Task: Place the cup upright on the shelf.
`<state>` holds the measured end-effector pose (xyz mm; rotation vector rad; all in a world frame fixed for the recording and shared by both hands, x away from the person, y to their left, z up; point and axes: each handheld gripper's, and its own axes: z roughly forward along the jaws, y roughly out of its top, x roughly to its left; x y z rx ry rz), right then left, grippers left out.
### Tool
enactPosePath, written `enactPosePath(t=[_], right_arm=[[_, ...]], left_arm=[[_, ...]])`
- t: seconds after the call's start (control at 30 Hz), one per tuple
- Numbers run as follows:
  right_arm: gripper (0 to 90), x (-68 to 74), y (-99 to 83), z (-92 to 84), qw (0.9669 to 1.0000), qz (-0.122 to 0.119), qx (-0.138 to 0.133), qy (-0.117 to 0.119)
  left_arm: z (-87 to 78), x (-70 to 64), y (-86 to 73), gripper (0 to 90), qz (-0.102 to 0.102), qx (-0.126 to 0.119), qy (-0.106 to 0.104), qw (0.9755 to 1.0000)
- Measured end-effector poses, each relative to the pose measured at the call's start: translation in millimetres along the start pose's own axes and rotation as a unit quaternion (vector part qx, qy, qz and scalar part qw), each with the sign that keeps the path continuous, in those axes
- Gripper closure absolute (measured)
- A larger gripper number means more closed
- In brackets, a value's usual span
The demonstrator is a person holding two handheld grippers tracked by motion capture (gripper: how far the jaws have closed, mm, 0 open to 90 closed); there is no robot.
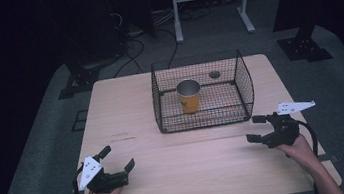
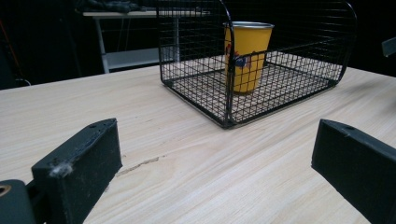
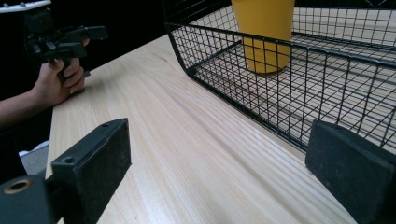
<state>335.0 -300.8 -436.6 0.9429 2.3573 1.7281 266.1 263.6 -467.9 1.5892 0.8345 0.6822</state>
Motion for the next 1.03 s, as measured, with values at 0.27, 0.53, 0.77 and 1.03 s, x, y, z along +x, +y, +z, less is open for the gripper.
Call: enactPosePath(t=[0.27,0.53,0.77,1.03], right_arm=[[6.1,2.9,-12.2,-9.4,0.9999,0.001,-0.003,-0.015],[6.1,3.3,-25.9,-17.9,0.9996,0.014,-0.016,-0.020],[6.3,15.0,-34.2,-24.7,0.9985,0.018,-0.044,-0.029],[8.8,30.1,-53.2,-31.8,0.9952,0.039,-0.078,-0.042]], left_arm=[[0.2,-0.6,0.0,0.8,0.001,0.000,0.000,1.0000],[0.4,-0.7,0.0,0.8,0.001,0.000,0.001,1.0000],[0.7,-0.9,0.0,0.8,0.001,0.001,0.002,1.0000],[1.0,-0.7,0.1,0.8,0.001,0.003,0.004,1.0000]])
